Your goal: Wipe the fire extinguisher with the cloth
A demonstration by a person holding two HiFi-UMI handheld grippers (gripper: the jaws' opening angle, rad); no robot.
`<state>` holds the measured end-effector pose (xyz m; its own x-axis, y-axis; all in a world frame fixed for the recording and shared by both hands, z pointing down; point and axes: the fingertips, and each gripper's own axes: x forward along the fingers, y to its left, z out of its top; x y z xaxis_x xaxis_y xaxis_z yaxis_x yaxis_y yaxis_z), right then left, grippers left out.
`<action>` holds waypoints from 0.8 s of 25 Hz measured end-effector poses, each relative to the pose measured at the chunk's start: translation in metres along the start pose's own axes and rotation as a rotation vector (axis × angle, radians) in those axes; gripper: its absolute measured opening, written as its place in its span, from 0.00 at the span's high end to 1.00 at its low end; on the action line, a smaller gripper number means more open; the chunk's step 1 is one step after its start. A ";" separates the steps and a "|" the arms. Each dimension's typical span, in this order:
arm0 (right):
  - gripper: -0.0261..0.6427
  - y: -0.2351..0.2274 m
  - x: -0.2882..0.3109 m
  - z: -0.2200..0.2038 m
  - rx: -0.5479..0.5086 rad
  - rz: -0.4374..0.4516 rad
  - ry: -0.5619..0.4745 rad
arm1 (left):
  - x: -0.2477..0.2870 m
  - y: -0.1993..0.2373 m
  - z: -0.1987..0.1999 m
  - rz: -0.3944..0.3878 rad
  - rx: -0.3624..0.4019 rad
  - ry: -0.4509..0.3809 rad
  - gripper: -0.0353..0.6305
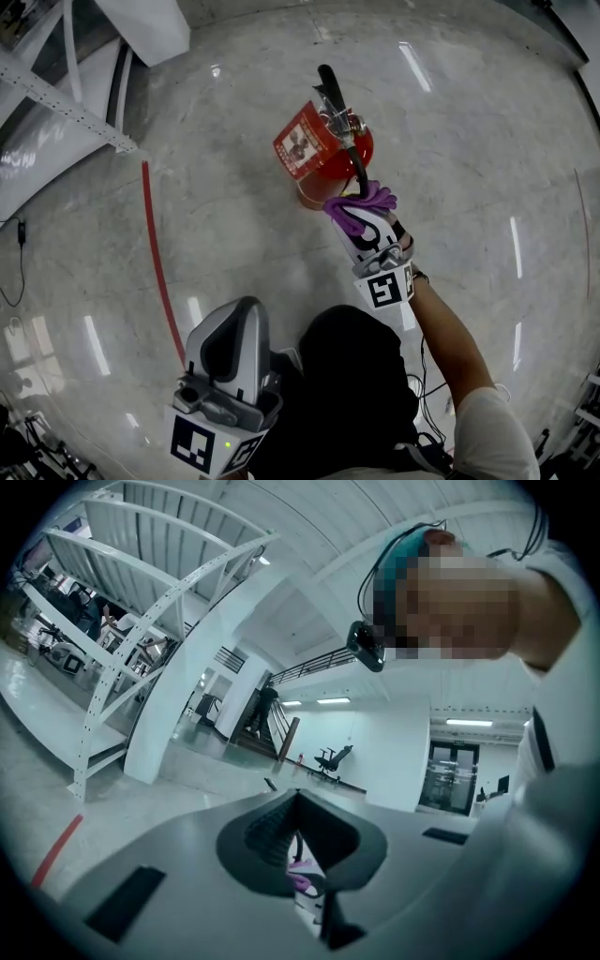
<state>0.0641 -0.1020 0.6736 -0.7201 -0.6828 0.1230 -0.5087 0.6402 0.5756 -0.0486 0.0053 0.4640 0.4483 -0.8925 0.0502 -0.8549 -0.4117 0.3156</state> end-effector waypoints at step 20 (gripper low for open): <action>0.86 0.124 0.092 -0.131 0.335 0.156 0.196 | -0.015 0.018 0.001 0.028 0.007 -0.008 0.94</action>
<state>-0.0033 -0.1317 0.8627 -0.7137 -0.6021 0.3578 -0.5493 0.7982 0.2474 -0.0714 0.0112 0.4677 0.4223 -0.9050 0.0514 -0.8687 -0.3879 0.3080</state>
